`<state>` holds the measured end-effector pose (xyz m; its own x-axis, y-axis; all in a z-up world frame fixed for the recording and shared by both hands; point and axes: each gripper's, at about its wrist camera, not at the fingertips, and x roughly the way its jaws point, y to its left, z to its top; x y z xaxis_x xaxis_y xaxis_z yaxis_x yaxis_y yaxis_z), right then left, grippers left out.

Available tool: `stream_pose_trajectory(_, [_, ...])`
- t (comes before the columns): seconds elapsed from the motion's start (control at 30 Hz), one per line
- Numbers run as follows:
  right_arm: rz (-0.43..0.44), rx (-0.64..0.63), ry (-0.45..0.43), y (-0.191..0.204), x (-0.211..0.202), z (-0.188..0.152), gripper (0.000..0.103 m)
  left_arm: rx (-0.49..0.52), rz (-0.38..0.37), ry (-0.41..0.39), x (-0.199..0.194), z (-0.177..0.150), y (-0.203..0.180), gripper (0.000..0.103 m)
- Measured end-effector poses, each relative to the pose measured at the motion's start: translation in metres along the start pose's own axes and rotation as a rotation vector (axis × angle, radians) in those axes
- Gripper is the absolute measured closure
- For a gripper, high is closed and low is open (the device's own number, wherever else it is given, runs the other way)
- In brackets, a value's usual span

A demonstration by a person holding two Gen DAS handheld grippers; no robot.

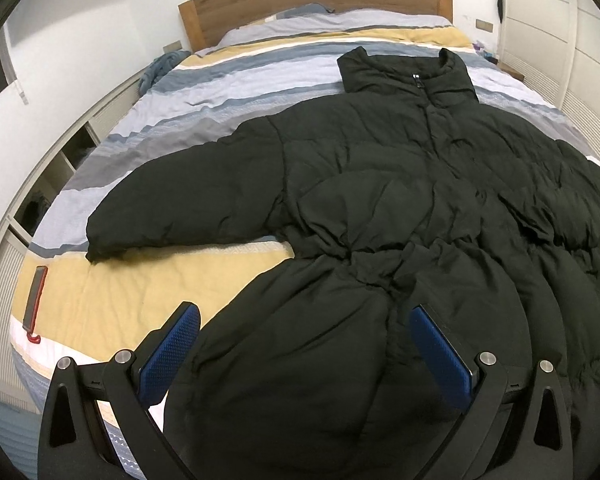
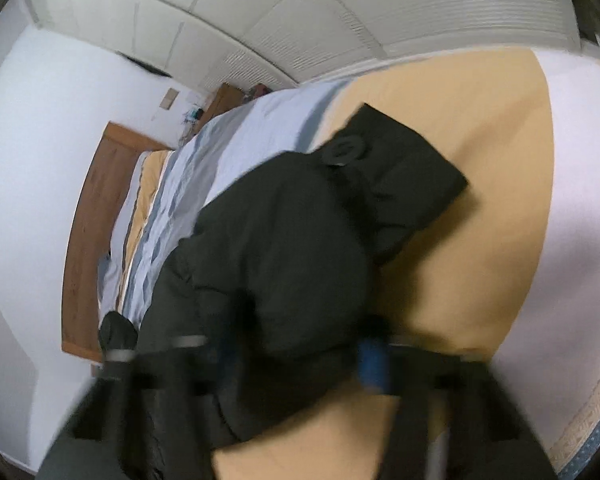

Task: Fold large clothes
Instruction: 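Lift the sleeve with the right gripper and fold it across the coat body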

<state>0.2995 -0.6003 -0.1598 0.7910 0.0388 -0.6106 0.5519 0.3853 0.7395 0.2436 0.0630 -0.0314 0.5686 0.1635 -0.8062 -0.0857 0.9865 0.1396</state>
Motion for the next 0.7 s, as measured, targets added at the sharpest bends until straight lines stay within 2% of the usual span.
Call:
stream_pose_trajectory(0.07, [0.011, 0.011, 0.002, 0.001, 0.002, 0.001, 0.072, -0.002, -0.004, -0.001, -0.001, 0.0, 0.0, 0.001])
stream_pose_trajectory(0.13, [0.021, -0.007, -0.008, 0.005, -0.002, 0.001, 0.085, -0.004, -0.007, -0.008, -0.004, 0.0, 0.001, 0.001])
stream_pose_trajectory(0.23, [0.038, -0.044, -0.029, 0.015, -0.009, 0.003, 0.096, -0.012, -0.009, -0.019, -0.008, 0.001, 0.002, 0.001])
stream_pose_trajectory(0.47, [0.097, -0.189, -0.065, 0.067, -0.037, 0.006, 0.098, -0.033, -0.035, -0.042, -0.023, -0.004, 0.006, 0.001])
stream_pose_trajectory(0.7, [0.172, -0.385, -0.067, 0.141, -0.07, -0.016, 0.098, -0.07, -0.056, -0.066, -0.039, -0.009, 0.017, 0.001])
